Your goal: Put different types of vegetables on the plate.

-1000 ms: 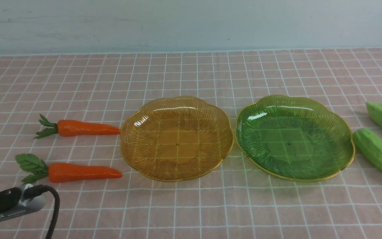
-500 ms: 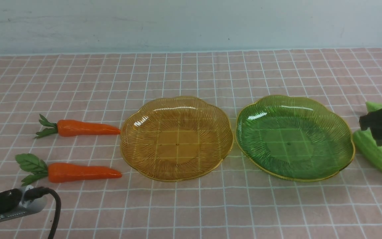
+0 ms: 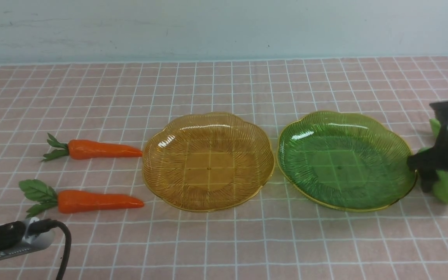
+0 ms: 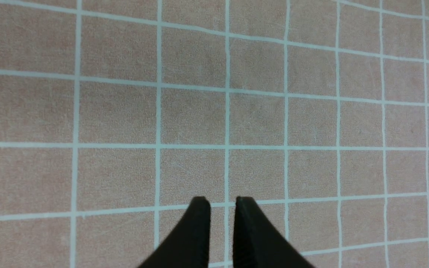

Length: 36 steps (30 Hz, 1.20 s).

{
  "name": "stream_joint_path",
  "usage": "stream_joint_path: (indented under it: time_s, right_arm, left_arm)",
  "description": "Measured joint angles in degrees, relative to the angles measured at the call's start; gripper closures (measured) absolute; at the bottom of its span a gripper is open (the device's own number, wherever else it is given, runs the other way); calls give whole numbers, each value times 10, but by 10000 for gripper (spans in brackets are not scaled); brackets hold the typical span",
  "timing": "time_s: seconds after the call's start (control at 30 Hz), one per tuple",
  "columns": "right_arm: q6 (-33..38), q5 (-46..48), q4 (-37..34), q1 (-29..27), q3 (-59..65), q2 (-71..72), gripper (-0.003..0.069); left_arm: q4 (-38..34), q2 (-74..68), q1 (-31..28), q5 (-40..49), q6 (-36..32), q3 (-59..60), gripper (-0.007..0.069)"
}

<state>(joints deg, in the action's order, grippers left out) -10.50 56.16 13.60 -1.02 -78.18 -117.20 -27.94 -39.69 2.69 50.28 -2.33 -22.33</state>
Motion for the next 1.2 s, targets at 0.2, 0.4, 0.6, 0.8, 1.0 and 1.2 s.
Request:
stream_joint_path:
  time_s: [0.2, 0.4, 0.6, 0.8, 1.0, 1.2]
  right_arm:
    - [24, -7, -11, -2, 1, -1, 187]
    - [50, 86, -14, -2, -44, -9, 256]
    - [54, 131, -16, -2, -147, 23, 256]
    - [98, 142, -182, 7, -169, 72, 256]
    - [166, 143, -286, 83, -170, 59, 256]
    - [177, 143, -244, 158, -170, 22, 221]
  left_arm:
    - [1, 0, 0, 1, 0, 0, 540]
    - [0, 0, 0, 1, 0, 0, 540]
    - [0, 0, 0, 1, 0, -1, 540]
    - [0, 0, 0, 1, 0, -1, 540]
    - [0, 0, 0, 1, 0, -1, 540]
    - [0, 0, 0, 1, 0, -1, 540]
